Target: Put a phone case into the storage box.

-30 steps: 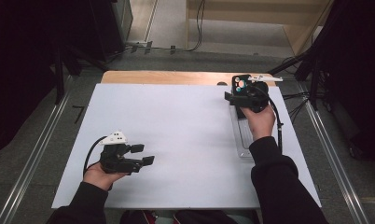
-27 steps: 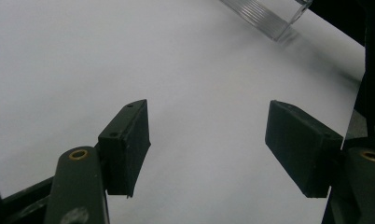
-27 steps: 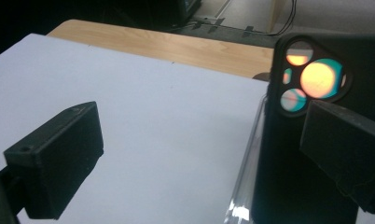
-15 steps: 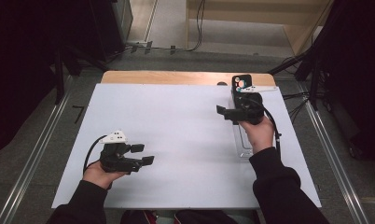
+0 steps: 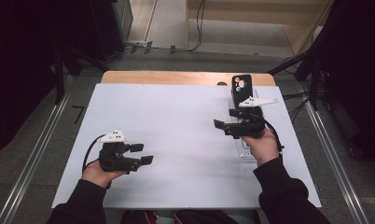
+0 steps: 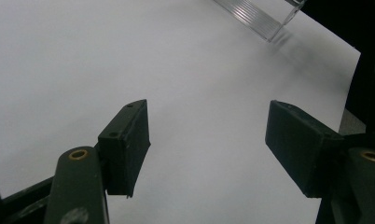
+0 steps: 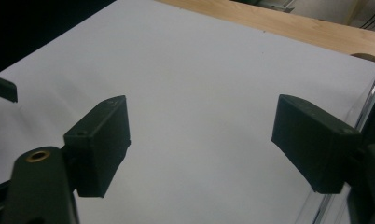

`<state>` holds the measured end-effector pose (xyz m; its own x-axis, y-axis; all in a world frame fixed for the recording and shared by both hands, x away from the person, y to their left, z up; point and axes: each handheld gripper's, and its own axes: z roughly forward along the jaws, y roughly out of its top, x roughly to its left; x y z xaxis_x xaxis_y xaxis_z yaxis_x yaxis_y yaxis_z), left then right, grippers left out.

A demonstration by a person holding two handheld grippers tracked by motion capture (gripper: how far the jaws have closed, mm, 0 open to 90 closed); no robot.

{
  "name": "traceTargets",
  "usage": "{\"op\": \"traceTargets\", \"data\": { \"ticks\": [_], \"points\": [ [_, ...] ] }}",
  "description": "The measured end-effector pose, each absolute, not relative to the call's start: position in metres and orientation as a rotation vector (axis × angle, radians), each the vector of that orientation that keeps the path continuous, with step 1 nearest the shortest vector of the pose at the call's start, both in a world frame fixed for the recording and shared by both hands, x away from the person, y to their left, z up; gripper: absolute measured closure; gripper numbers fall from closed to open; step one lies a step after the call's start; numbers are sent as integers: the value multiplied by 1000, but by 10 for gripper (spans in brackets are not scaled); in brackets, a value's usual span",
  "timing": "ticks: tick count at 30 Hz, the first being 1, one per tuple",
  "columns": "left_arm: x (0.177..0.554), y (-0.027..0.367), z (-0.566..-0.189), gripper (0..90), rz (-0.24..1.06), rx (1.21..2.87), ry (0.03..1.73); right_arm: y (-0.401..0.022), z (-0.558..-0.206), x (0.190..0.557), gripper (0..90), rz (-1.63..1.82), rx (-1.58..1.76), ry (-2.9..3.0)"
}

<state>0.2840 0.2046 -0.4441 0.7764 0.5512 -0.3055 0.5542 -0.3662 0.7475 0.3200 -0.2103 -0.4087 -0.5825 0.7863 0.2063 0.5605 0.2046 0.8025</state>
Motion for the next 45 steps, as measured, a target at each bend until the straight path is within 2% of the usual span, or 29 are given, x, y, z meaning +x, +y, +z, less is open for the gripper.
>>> {"op": "traceTargets", "data": {
  "ticks": [15,45],
  "points": [
    [282,203,-444,307,-17,2041,811,-212,-415,286,222,1381,1211,2361],
    [273,200,-446,307,-55,2047,770,-237,-454,243,220,1346,1085,2535]
  ]
}}
